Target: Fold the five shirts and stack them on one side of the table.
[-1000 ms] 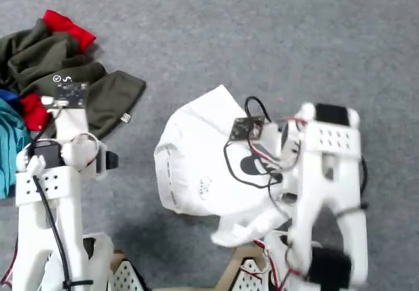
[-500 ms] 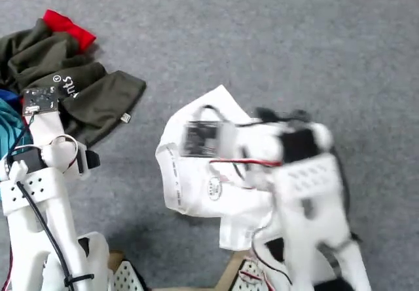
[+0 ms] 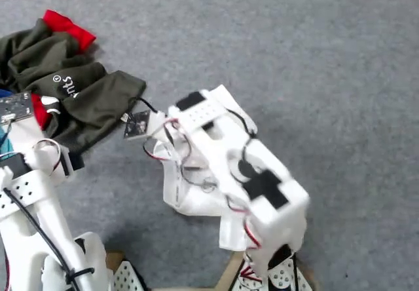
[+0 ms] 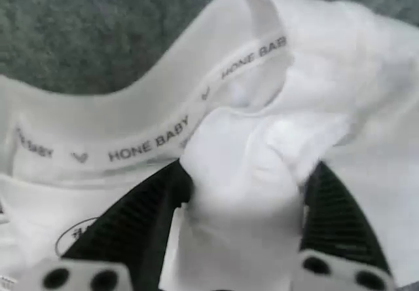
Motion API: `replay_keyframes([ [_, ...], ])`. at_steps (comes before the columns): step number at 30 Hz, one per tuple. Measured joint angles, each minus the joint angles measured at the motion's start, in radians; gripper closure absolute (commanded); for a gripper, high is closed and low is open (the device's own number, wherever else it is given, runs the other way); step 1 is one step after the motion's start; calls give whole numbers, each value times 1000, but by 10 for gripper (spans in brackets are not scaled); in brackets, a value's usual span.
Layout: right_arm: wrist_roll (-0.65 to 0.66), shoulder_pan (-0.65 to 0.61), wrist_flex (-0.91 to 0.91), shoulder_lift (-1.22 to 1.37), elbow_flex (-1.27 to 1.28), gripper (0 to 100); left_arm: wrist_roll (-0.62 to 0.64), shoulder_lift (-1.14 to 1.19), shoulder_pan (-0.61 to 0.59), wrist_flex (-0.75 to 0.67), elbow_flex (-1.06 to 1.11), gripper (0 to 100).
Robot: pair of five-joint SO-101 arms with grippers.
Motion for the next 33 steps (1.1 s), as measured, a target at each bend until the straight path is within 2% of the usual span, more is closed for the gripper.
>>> replay_keyframes([
  [5, -17, 51, 221, 167, -345, 985, 0, 0, -38, 0, 0, 737],
  [9, -144, 170, 362, 227, -687, 985, 0, 0, -41, 0, 0, 737],
  [15, -437, 480, 371, 353, -1152, 985, 0, 0, -41, 0, 0, 734],
  [20, -508, 747, 388, 534, -1260, 970, 0, 0, 28, 0, 0, 733],
  [23, -499, 848, 402, 582, -1257, 815, 0, 0, 137, 0, 0, 732],
  [27, -451, 967, 404, 552, -1166, 598, 0, 0, 359, 0, -12, 731],
  [29, -368, 1011, 404, 494, -1083, 551, 17, 0, 491, 0, -40, 730],
  [33, -308, 1097, 404, 315, -930, 558, 115, 17, 764, -35, -132, 713],
])
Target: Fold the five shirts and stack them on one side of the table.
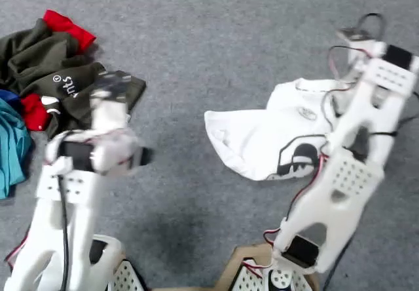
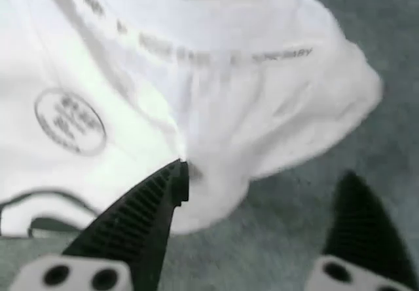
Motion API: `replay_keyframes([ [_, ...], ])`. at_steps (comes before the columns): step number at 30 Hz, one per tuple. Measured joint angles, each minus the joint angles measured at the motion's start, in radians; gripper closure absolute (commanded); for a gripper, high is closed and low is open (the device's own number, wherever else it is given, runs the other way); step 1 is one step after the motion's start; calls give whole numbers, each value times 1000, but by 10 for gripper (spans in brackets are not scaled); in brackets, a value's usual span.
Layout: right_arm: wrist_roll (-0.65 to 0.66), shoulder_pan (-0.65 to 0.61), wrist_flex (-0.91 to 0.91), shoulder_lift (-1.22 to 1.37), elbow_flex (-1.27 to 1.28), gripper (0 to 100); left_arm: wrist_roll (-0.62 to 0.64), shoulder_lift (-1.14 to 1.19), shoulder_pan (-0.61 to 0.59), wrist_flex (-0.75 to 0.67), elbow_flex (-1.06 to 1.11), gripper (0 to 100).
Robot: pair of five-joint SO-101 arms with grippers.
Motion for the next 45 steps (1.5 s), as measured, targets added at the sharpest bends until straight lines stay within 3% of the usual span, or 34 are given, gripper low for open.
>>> replay_keyframes([
  [4, 3, 92, 0, -141, 98, 582, 155, 138, 213, -138, -54, 712],
  [8, 9, 157, 0, -203, 127, 603, 198, 404, 331, -258, -129, 716],
  [11, 9, 180, -2, -207, 138, 617, 250, 646, 367, -322, -226, 743],
  [16, 9, 195, -2, -207, 138, 620, 324, 993, 381, -345, -433, 970],
  [22, 9, 193, -3, -166, 138, 620, 255, 1077, 373, -239, -554, 972],
  [27, 9, 193, -14, -124, 138, 620, 157, 996, 269, -104, -562, 973],
  [33, 35, 121, -23, -109, 138, 620, 6, 715, 20, 89, -562, 973],
  [40, 84, -115, -52, -40, 138, 620, -25, 341, -321, 169, -575, 971],
  [45, 86, -353, -74, 54, 138, 621, -25, 258, -359, 170, -496, 970],
])
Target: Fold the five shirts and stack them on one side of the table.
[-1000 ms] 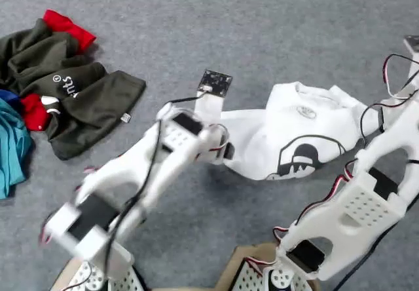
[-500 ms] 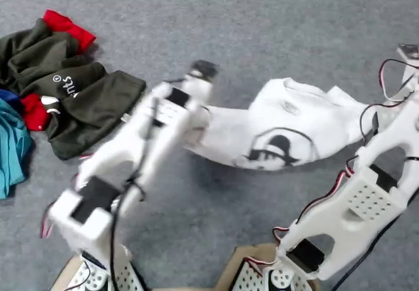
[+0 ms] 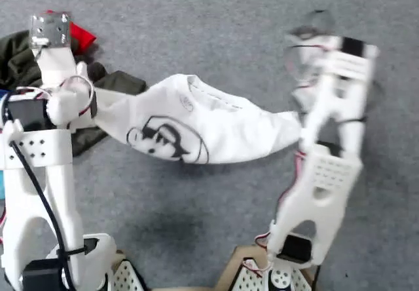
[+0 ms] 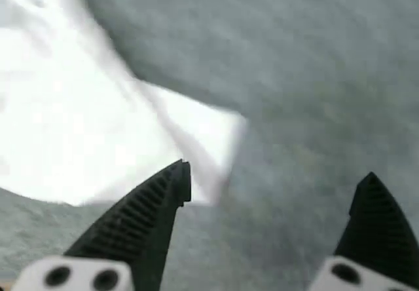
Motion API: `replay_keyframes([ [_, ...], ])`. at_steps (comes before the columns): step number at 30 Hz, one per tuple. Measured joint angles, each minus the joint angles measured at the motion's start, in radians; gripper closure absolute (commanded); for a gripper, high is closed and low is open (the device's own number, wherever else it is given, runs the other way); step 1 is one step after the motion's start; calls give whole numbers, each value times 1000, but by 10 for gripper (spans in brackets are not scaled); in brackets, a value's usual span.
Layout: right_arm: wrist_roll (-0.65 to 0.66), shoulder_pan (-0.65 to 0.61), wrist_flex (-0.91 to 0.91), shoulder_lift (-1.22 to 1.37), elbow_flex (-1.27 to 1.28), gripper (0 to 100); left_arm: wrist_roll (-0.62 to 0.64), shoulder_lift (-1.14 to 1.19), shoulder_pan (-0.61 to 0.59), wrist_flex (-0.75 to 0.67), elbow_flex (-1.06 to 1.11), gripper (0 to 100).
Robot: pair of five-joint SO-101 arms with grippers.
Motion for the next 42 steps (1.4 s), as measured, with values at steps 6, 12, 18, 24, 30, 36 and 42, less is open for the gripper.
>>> replay_keyframes([
  [6, 3, -210, 28, 106, 0, 834, 0, -28, -18, 18, 94, 970],
  [12, 6, -187, 43, 173, -28, 987, 0, -58, -31, 46, 103, 970],
  [18, 60, -44, 64, 133, 87, 985, 0, -58, -31, 55, 109, 970],
  [24, 230, 201, 69, -158, 511, 985, 0, -58, -31, 55, 143, 970],
  [30, 459, 451, 72, -617, 875, 985, 0, -58, 57, -8, 232, 970],
  [36, 640, 614, 72, -1025, 1189, 982, -2, -58, 201, -68, 315, 970],
  [42, 839, 801, 72, -1341, 1349, 815, -46, -44, 272, -77, 377, 970],
])
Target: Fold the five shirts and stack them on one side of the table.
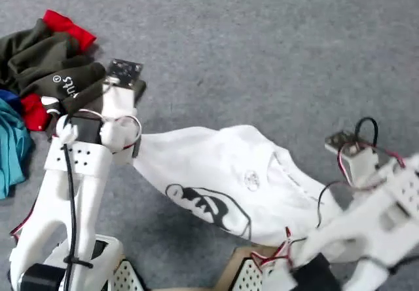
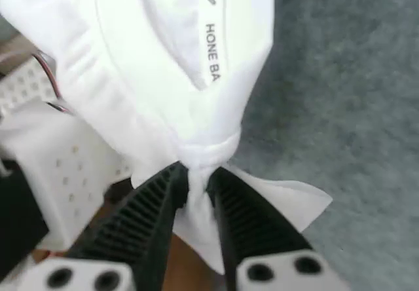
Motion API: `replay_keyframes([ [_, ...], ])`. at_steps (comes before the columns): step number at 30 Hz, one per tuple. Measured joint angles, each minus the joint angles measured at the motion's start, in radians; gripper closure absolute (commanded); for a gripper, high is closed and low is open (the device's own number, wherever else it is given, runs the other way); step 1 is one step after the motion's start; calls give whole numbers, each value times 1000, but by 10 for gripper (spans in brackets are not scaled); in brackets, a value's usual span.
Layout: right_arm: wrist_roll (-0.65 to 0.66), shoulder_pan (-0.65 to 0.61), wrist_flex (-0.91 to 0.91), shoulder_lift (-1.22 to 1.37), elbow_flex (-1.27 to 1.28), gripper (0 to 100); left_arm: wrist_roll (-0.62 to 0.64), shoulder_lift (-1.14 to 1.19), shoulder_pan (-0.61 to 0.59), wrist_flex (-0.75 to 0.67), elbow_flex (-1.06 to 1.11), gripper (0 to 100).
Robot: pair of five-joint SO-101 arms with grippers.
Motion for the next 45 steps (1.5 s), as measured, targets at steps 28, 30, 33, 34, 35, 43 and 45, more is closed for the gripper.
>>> replay_keyframes([
  [28, -764, -1028, -512, 695, -278, 689, -74, 193, 9, -12, 18, 970],
  [30, -766, -1010, -500, 855, -382, 783, -74, 193, 9, -6, 18, 970],
  [33, -766, -968, -427, 1023, -549, 992, -74, 193, 9, -6, 18, 970],
  [34, -766, -953, -393, 1056, -606, 959, -74, 193, 9, -6, 18, 970],
  [35, -767, -937, -356, 1074, -641, 964, -74, 193, 9, -5, 18, 970],
  [43, -689, -841, -54, 1034, -658, 985, -74, 193, 9, -6, 18, 970],
  [45, -635, -767, -35, 956, -601, 985, -74, 193, 9, -6, 18, 970],
])
